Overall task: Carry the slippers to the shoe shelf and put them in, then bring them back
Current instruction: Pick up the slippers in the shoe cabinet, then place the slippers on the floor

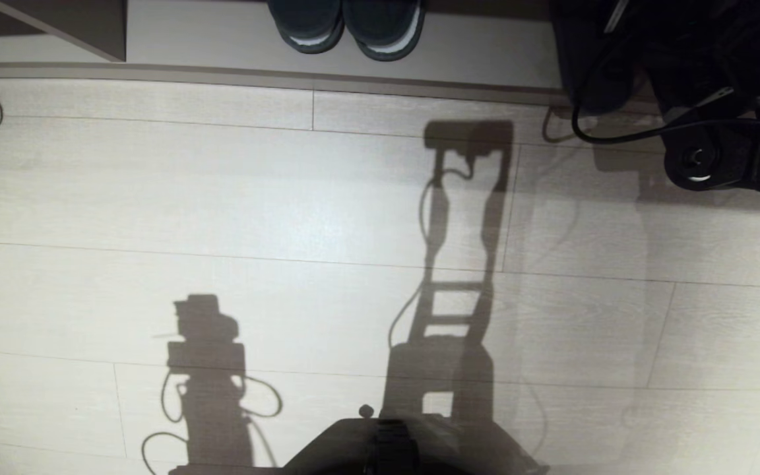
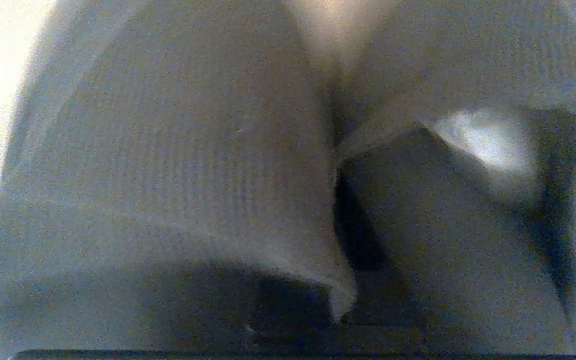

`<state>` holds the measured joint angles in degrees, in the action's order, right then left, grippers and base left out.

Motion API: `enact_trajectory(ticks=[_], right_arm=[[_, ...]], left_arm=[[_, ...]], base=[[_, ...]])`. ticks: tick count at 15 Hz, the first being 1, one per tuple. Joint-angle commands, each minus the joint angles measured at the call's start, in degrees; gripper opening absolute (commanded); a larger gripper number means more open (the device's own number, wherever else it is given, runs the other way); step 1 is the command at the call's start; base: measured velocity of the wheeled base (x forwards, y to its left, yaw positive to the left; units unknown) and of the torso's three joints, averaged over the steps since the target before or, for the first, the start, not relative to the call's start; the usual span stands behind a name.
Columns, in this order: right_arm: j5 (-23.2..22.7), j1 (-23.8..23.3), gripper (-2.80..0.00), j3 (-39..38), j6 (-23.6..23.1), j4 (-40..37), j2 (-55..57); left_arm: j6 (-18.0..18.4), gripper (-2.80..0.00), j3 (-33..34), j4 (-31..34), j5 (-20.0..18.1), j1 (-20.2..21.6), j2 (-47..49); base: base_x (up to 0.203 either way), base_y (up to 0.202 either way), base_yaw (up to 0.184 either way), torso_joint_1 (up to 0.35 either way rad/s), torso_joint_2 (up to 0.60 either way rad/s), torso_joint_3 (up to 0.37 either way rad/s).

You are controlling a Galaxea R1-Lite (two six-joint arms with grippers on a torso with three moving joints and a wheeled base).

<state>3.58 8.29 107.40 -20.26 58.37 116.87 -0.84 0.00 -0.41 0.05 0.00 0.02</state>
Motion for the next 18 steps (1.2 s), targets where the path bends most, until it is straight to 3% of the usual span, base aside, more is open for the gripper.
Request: enact_trajectory(ticks=[1, 7, 9, 14, 18], right_arm=[[0.0, 0.1, -2.80, -1.9, 0.0, 0.2, -1.8], [-1.5, 0.6, -2.80, -22.2, 6.1, -5.3, -17.7], [-2.4, 0.6, -2.80, -26.0, 7.0, -6.4, -20.8], [-3.8, 0.5, -2.80, -48.5, 8.6, -11.6, -39.7], [-3.9, 0.7, -2.80, -56.3, 8.8, -17.6, -50.7]], left_arm=[[0.0, -2.80, 0.0, 0.0, 0.0, 0.1, 0.0], [0.0, -2.80, 0.0, 0.0, 0.0, 0.1, 0.0], [0.1, -2.80, 0.0, 0.0, 0.0, 0.0, -0.1], [0.1, -2.80, 0.0, 0.0, 0.0, 0.1, 0.0], [0.1, -2.80, 0.0, 0.0, 0.0, 0.0, 0.0]], base=[[0.000, 0.000, 0.000, 0.000, 0.00, 0.000], [0.000, 0.000, 0.000, 0.000, 0.00, 0.000], [0.000, 0.000, 0.000, 0.000, 0.00, 0.000], [0.000, 0.000, 0.000, 0.000, 0.00, 0.000], [0.000, 0.000, 0.000, 0.000, 0.00, 0.000]])
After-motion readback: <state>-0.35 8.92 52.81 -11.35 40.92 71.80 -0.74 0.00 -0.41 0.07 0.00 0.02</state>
